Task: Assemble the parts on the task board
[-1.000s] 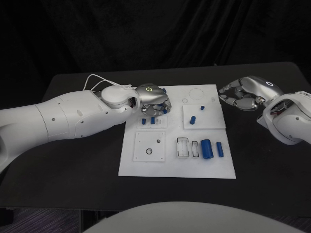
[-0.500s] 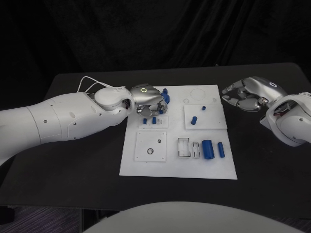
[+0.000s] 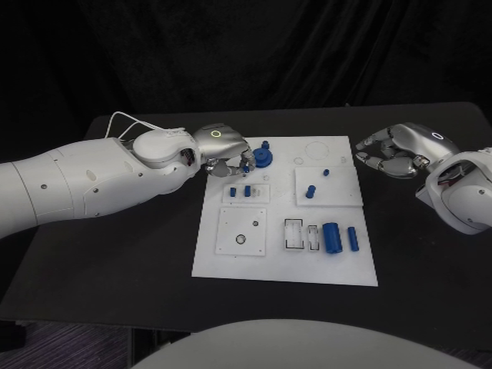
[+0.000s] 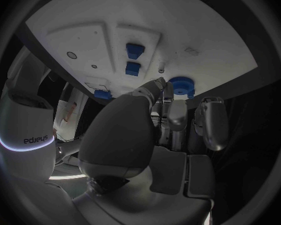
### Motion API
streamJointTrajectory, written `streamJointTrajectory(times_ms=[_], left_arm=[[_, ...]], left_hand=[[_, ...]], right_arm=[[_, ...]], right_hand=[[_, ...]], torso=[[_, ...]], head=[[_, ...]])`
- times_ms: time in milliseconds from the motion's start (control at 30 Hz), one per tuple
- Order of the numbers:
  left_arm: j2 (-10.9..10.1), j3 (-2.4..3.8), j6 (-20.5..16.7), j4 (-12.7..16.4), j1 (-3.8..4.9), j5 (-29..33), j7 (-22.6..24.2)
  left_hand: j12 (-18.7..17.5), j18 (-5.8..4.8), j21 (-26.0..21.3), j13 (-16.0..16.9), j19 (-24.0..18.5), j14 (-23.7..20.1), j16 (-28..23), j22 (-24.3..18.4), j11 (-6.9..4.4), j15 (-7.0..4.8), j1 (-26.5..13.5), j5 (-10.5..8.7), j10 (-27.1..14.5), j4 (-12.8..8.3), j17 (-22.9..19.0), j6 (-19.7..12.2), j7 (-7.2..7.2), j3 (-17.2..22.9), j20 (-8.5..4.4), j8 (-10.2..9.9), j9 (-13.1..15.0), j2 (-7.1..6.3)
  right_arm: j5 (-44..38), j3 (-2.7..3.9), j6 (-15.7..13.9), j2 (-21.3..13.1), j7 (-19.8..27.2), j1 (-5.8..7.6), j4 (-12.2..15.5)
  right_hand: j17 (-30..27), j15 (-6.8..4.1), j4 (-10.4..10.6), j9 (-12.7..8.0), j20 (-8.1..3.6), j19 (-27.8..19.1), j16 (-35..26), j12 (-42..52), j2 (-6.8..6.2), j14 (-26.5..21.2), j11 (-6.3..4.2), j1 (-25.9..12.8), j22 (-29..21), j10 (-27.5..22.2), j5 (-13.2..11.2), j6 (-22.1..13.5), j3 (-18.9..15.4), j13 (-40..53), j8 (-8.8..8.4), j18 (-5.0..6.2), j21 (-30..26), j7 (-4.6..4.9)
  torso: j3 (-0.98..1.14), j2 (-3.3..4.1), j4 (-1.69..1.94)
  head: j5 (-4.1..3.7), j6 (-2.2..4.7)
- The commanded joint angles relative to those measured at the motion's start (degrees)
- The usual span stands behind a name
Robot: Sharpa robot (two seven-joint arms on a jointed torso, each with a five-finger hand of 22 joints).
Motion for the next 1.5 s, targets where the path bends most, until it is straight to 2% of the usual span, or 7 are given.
streamJointTrajectory(times_ms=[33,200,300,600,900,1367,1500], left_arm=[[-0.21,0.04,2.03,0.29,0.26,-0.02,-1.41],[-0.19,0.04,3.64,0.18,0.29,-0.02,-2.02],[-0.09,0.04,4.37,0.04,0.27,-0.02,-2.25],[0.53,0.04,5.20,-0.56,0.20,-0.02,-2.55],[1.18,0.03,5.16,-1.07,0.05,-0.02,-2.72],[2.39,0.03,5.38,-2.01,-0.50,-0.02,-2.43],[2.78,0.03,5.66,-2.20,-0.60,-0.02,-2.30]], left_hand=[[-0.28,-0.94,0.16,-0.06,0.53,0.42,-0.06,10.55,0.08,0.09,-0.42,-0.03,0.48,-0.21,-0.09,0.08,0.03,-0.24,0.04,0.25,0.14,-0.06],[-0.44,-0.96,0.23,-0.15,0.56,0.40,-0.09,10.57,0.13,0.11,-0.46,-0.21,0.89,-0.25,-0.19,-0.05,0.08,-0.30,0.05,0.08,0.11,-0.09],[-0.58,-0.95,0.21,-0.21,0.54,0.33,-0.16,10.56,0.15,0.12,-0.50,-0.30,0.95,-0.25,-0.35,-0.17,0.08,-0.32,0.05,-0.02,0.08,-0.12],[-0.79,-0.97,0.30,-0.30,0.59,0.32,-0.18,10.59,0.18,0.14,-0.50,-0.29,0.97,-0.29,-0.38,-0.29,0.08,-0.32,0.06,-0.14,0.05,-0.13],[-0.90,-0.98,0.37,-0.36,0.64,0.34,-0.18,10.61,0.22,0.15,-0.53,-0.20,1.13,-0.31,-0.39,-0.42,0.12,-0.34,0.06,-0.26,0.02,-0.17],[-1.11,-1.05,0.71,-0.46,0.85,0.53,-0.08,10.70,0.30,0.19,-0.54,-0.08,1.42,-0.38,-0.17,-0.64,0.18,-0.31,0.06,-0.48,-0.04,-0.14],[-1.14,-1.04,0.69,-0.47,0.83,0.50,-0.12,10.70,0.31,0.20,-0.48,-0.04,1.60,-0.46,-0.29,-0.68,0.19,-0.29,0.06,-0.54,-0.06,-0.15]], right_arm=[[-0.07,0.03,0.68,0.03,-1.29,-0.22,-0.03],[-0.07,0.03,0.94,0.10,-1.38,-0.37,-0.19],[-0.07,0.03,1.02,0.14,-1.37,-0.43,-0.25],[-0.07,0.03,1.21,0.20,-1.20,-0.50,-0.26],[-0.07,0.04,1.29,0.26,-1.00,-0.53,-0.20],[-0.07,0.04,1.48,0.04,-0.88,-0.55,-0.01],[-0.07,0.04,1.60,0.06,-0.85,-0.56,0.01]], right_hand=[[4.17,0.45,0.01,-0.06,0.36,0.08,-0.20,-0.27,-0.13,3.32,0.43,-0.37,9.04,3.72,-0.01,0.25,0.32,13.01,0.07,0.38,-0.35,-0.01],[4.16,0.46,-0.01,-0.08,0.36,0.08,-0.21,-0.27,-0.14,3.31,0.43,-0.34,9.03,3.72,-0.01,0.23,0.33,13.01,0.05,0.39,-0.37,-0.01],[4.07,0.47,-0.05,-0.10,0.37,0.03,-0.30,-0.38,-0.14,3.28,0.44,-0.28,9.00,3.59,-0.02,0.18,0.39,12.90,0.01,0.41,-0.51,0.00],[3.98,0.48,-0.16,-0.13,0.39,0.02,-0.40,-0.42,-0.14,3.24,0.44,-0.14,8.98,3.55,0.02,0.15,0.50,12.85,-0.04,0.42,-0.57,0.00],[3.95,0.49,-0.22,-0.15,0.39,0.00,-0.43,-0.43,-0.13,3.23,0.44,-0.05,8.97,3.54,0.04,0.15,0.56,12.85,-0.05,0.43,-0.61,0.00],[3.90,0.49,-0.29,-0.16,0.40,-0.01,-0.48,-0.44,-0.12,3.21,0.44,0.03,8.96,3.53,0.06,0.17,0.62,12.84,-0.06,0.44,-0.67,0.00],[3.90,0.49,-0.29,-0.16,0.40,-0.01,-0.48,-0.44,-0.12,3.21,0.44,0.03,8.96,3.53,0.06,0.17,0.62,12.84,-0.06,0.44,-0.67,0.00]], torso=[[0.15,-0.23,0.18],[0.22,-0.53,0.27],[0.21,-0.77,0.52],[-0.06,-0.71,0.39],[0.06,-0.66,0.38],[0.01,-0.65,0.39],[0.05,-0.64,0.33]], head=[[-0.36,0.00],[-1.02,0.00],[-1.25,0.00],[-0.93,0.00],[-0.78,0.00],[-1.05,0.00],[-0.86,0.00]])
